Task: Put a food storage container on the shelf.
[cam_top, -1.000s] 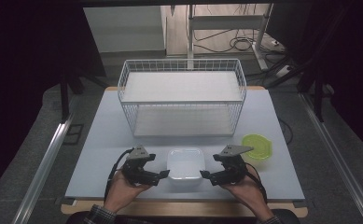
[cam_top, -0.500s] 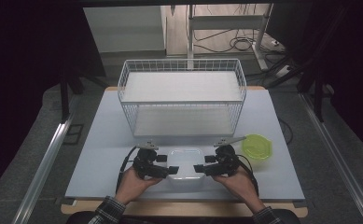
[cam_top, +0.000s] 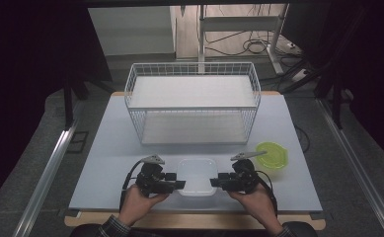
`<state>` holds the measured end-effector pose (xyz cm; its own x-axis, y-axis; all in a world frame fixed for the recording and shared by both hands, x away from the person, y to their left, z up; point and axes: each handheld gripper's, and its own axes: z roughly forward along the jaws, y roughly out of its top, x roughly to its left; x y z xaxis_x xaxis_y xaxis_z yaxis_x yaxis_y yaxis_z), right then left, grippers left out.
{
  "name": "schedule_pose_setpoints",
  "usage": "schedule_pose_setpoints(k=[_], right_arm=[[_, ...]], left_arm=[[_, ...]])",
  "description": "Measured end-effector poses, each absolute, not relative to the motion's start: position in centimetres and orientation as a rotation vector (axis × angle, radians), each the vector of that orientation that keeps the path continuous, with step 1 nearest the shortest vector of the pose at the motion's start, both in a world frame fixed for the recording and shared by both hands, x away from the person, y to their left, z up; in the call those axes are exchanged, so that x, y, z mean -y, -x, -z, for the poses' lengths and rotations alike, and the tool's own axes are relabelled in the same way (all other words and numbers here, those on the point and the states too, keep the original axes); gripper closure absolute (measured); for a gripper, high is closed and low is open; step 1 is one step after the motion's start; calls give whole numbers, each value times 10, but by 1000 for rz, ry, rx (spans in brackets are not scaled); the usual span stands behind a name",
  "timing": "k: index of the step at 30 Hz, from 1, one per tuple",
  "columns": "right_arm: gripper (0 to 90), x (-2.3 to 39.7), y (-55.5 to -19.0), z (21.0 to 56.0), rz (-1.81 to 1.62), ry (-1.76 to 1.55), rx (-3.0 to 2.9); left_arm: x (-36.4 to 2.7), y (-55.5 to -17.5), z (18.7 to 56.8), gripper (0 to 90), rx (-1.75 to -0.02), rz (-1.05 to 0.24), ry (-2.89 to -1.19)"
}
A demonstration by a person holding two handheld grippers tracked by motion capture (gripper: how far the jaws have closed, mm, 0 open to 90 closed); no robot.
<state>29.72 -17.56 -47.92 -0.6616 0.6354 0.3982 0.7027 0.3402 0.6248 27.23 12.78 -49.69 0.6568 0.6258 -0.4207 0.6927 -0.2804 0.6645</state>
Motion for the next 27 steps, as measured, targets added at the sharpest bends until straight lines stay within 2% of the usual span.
schedule_pose_setpoints(k=[6, 10, 14, 17, 19, 21, 24, 27], right_arm=[[643, 178, -286, 479, 1253, 1288, 2486], [669, 180, -285, 480, 1281, 1318, 2453], [686, 183, -288, 482, 1292, 1342, 2383], [710, 184, -289, 484, 1299, 1339, 2362], [709, 184, -289, 484, 1301, 1338, 2359], [706, 184, -288, 484, 1300, 1342, 2355], [688, 185, -291, 485, 1298, 1342, 2341], [678, 185, -294, 484, 1286, 1336, 2341]], left_arm=[[-126, -262, 496, 534, -1042, 56, -1980], [-129, -259, 497, 606, -1047, 43, -1951], [-131, -263, 497, 592, -1027, 59, -1958], [-133, -269, 500, 511, -1035, 94, -1934], [-134, -273, 501, 508, -1047, 126, -1913], [-135, -273, 502, 530, -1059, 132, -1900], [-136, -270, 501, 625, -1072, 114, -1882], [-136, -271, 501, 638, -1090, 123, -1872]])
